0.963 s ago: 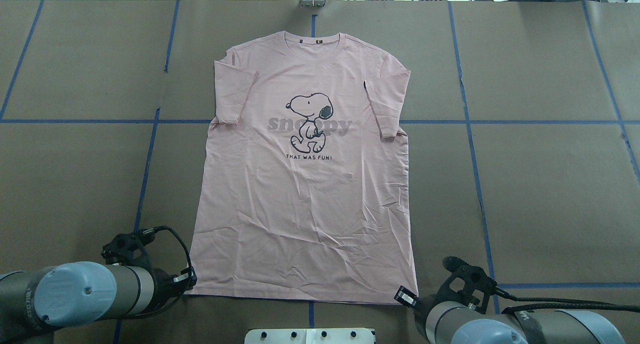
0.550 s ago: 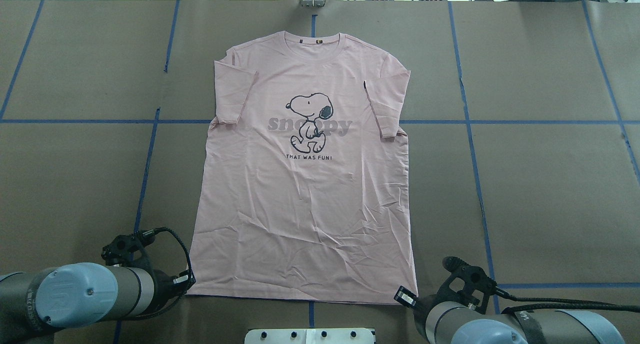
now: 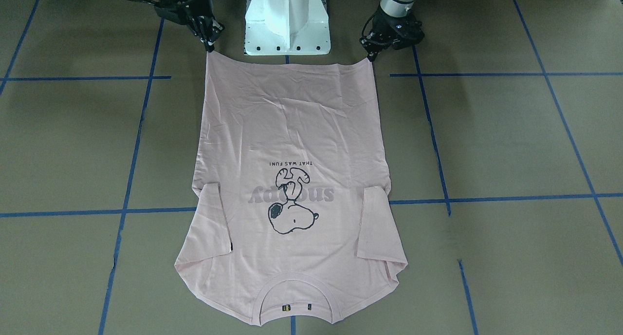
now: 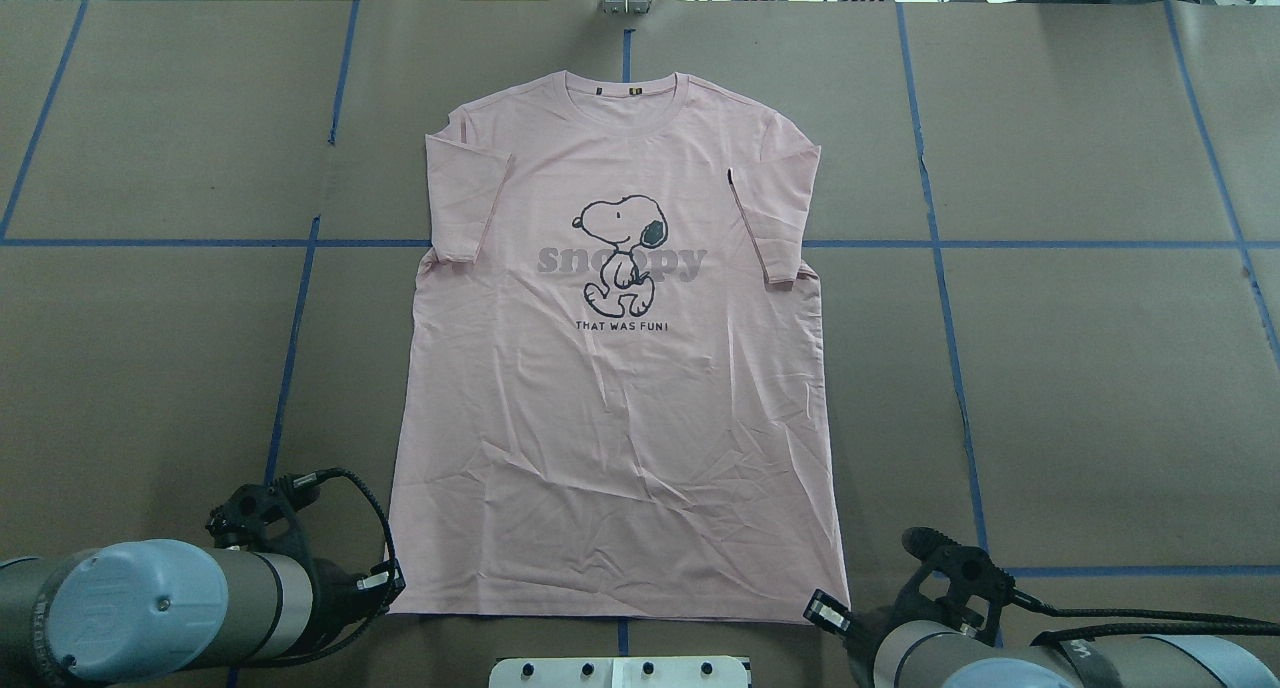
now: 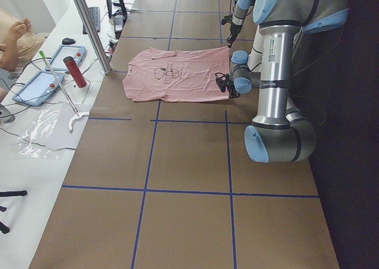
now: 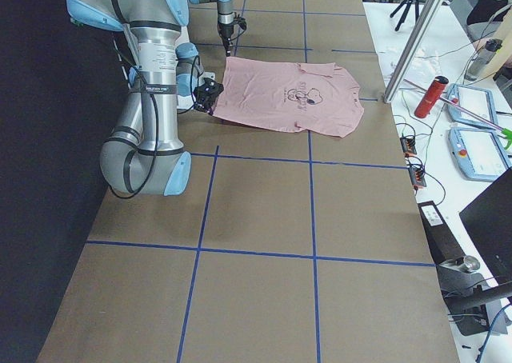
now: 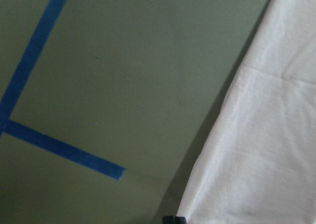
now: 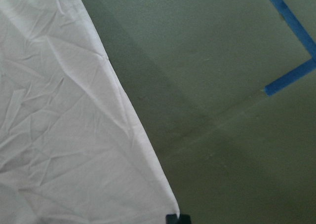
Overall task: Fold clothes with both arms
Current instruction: 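Lift the hem with both grippers and fold it over toward the collar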
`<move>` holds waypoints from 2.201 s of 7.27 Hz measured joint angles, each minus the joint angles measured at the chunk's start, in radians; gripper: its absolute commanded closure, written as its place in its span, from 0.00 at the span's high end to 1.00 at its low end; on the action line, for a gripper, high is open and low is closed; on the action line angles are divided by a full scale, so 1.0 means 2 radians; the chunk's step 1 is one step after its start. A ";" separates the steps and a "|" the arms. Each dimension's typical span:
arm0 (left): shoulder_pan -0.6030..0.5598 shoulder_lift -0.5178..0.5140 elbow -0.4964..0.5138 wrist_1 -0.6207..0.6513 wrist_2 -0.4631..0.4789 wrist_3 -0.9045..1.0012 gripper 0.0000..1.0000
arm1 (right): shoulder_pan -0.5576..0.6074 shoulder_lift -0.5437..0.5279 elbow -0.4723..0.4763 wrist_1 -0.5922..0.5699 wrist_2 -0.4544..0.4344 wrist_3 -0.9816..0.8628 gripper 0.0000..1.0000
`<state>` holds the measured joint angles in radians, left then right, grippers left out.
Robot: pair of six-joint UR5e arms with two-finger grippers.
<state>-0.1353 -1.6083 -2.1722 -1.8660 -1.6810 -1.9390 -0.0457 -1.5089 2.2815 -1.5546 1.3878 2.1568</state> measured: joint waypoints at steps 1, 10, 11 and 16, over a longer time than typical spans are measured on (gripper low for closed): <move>0.007 -0.002 -0.022 0.011 -0.008 -0.027 0.00 | -0.005 -0.008 0.023 -0.010 0.000 0.000 0.00; -0.277 -0.210 0.236 -0.021 -0.014 0.196 0.00 | 0.323 0.219 -0.245 0.002 0.088 -0.267 0.00; -0.302 -0.221 0.264 -0.038 -0.013 0.224 0.00 | 0.348 0.237 -0.291 0.026 0.095 -0.289 0.00; -0.327 -0.294 0.390 -0.090 0.019 0.250 0.00 | 0.403 0.329 -0.462 0.079 0.121 -0.358 0.00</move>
<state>-0.7895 -2.1966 -1.3923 -2.0456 -1.6423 -1.4391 0.7607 -0.8506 1.3581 -1.3962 1.6295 1.4414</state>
